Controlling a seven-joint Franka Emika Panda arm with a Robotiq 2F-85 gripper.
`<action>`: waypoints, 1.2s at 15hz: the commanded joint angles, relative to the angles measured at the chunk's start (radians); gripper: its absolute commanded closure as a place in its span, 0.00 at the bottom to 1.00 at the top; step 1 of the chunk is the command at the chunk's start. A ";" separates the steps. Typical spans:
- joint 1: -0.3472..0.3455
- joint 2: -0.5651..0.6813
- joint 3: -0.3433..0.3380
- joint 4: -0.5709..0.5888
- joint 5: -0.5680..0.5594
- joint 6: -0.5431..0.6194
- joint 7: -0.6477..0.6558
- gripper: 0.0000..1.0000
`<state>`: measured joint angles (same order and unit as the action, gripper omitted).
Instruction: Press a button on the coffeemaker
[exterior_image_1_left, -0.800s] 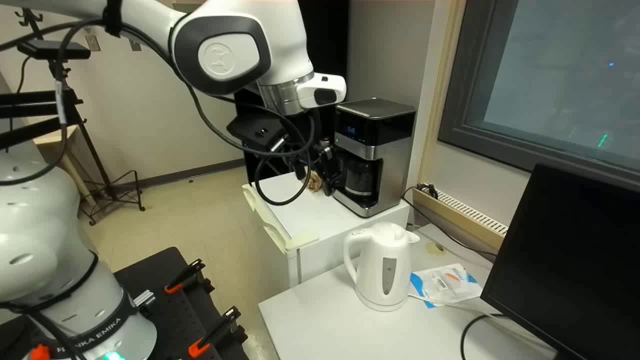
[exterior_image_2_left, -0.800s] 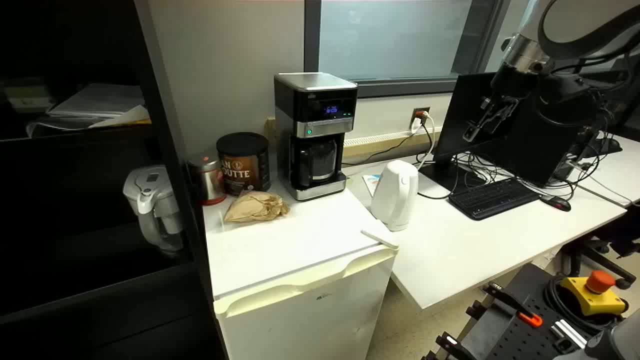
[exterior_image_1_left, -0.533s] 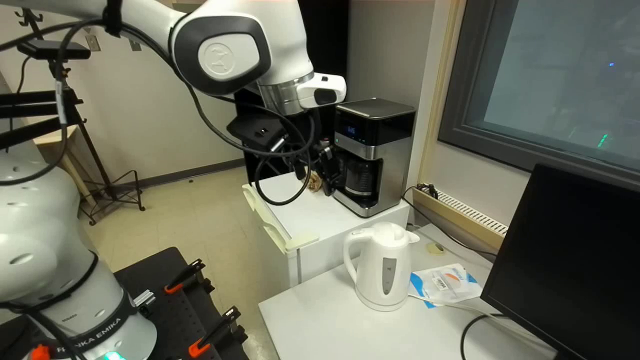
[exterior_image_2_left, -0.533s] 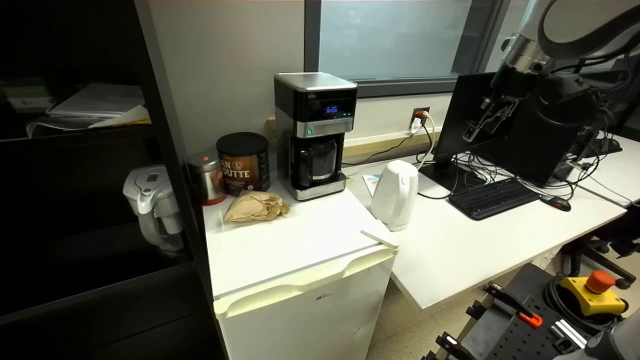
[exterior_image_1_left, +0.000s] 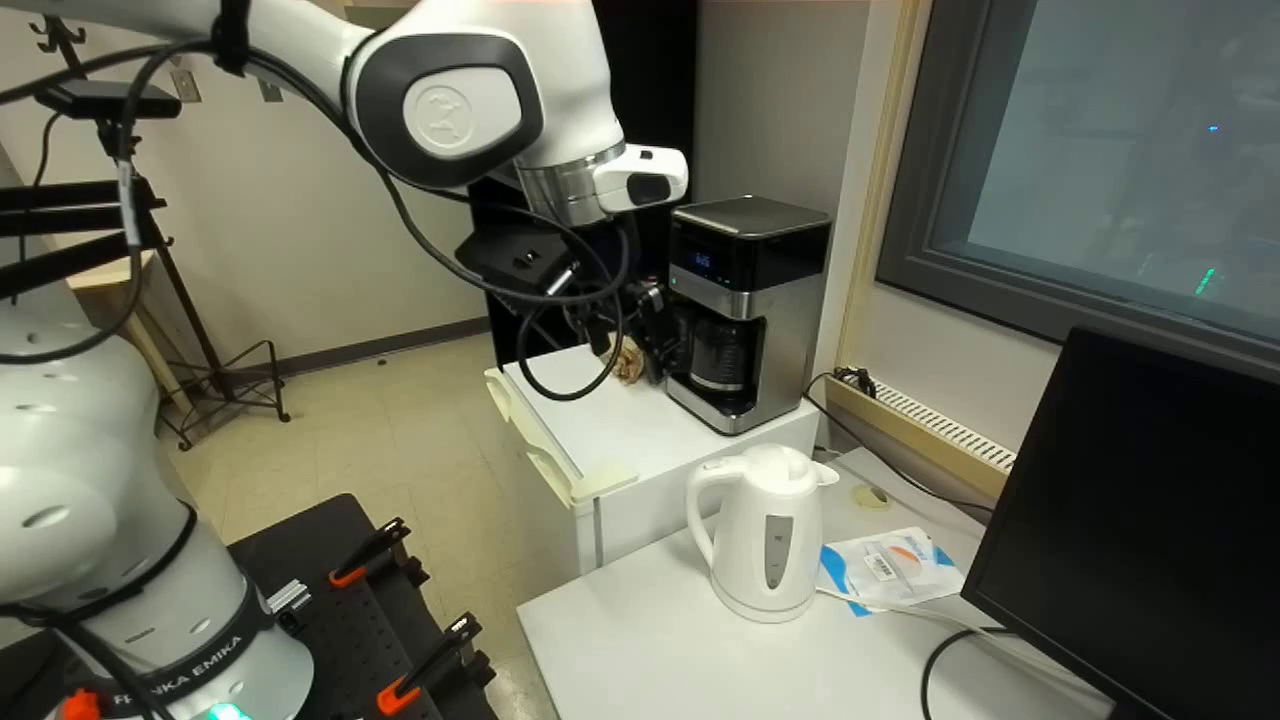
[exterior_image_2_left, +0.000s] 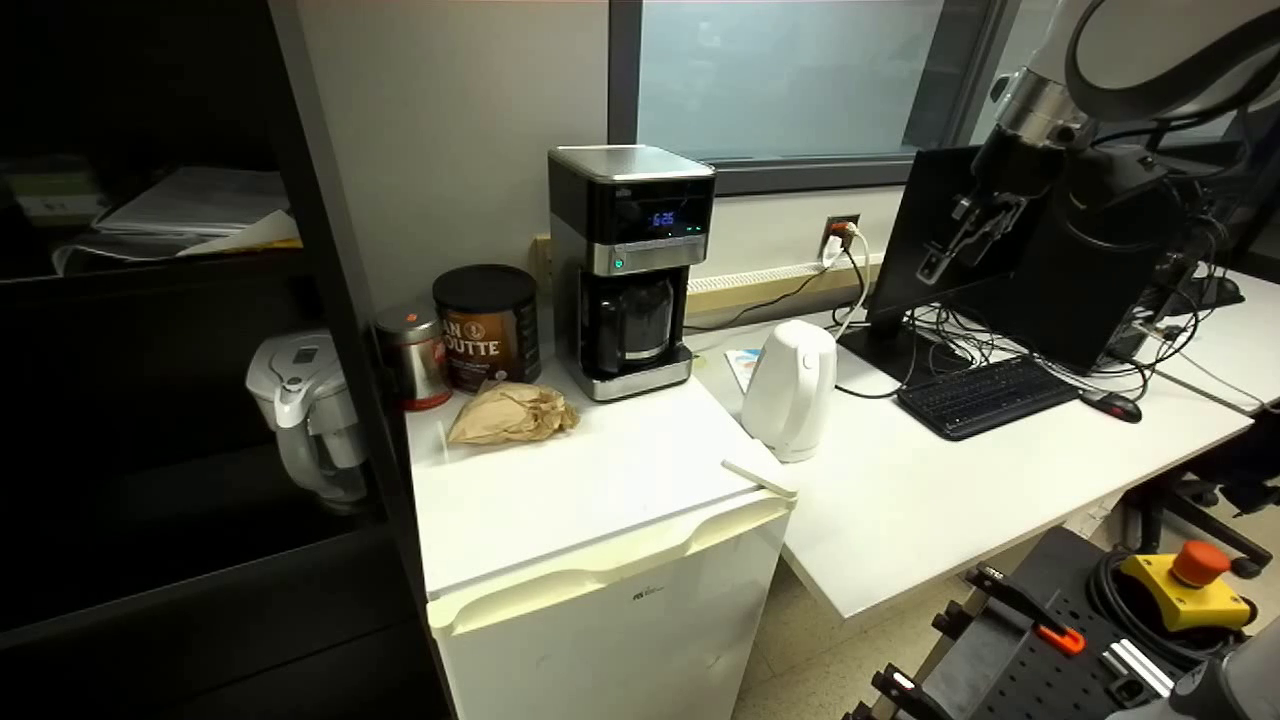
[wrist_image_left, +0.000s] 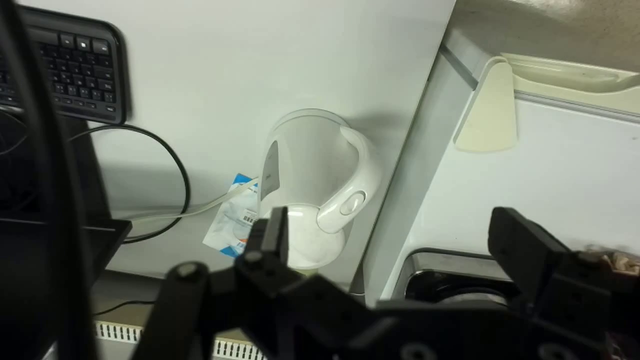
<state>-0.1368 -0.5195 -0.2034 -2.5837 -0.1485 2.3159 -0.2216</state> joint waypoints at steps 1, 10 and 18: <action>0.041 0.062 0.039 0.043 -0.005 0.032 -0.038 0.00; 0.107 0.195 0.161 0.117 -0.112 0.159 -0.056 0.26; 0.060 0.320 0.290 0.150 -0.454 0.379 0.131 0.86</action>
<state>-0.0448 -0.2552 0.0434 -2.4726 -0.4750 2.6335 -0.1766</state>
